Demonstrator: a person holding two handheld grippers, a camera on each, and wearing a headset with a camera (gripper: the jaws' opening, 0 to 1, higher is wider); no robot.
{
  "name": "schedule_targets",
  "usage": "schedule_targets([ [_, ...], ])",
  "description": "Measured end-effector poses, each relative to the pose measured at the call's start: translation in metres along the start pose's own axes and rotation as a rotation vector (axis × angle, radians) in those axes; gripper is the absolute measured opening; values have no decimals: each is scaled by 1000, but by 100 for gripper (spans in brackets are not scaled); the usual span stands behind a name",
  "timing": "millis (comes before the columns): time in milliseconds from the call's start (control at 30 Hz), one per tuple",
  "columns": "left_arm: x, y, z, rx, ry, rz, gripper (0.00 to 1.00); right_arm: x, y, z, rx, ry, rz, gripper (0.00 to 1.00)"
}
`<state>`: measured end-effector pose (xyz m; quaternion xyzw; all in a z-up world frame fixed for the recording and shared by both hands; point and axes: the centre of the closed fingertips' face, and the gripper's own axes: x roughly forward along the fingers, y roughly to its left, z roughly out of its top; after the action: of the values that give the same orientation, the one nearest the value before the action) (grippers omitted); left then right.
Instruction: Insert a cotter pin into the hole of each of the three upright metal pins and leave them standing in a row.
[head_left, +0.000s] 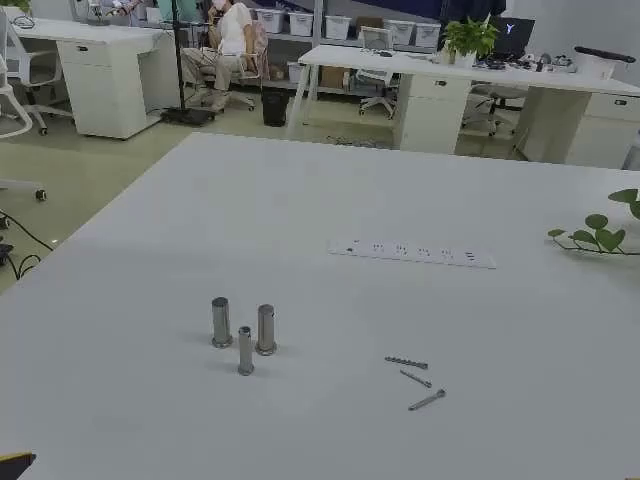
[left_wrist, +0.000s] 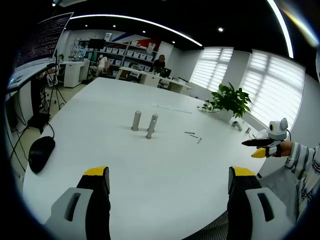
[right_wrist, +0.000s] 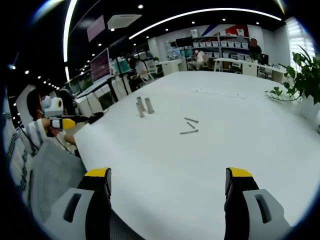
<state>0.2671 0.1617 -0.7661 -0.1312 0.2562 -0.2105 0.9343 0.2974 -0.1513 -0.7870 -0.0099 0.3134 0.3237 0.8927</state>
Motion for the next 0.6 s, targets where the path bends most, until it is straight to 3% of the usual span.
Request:
schedule_targets([
  [600, -3, -1, -1, -2, 13, 12, 99, 2, 0, 2, -6, 1, 5, 95],
])
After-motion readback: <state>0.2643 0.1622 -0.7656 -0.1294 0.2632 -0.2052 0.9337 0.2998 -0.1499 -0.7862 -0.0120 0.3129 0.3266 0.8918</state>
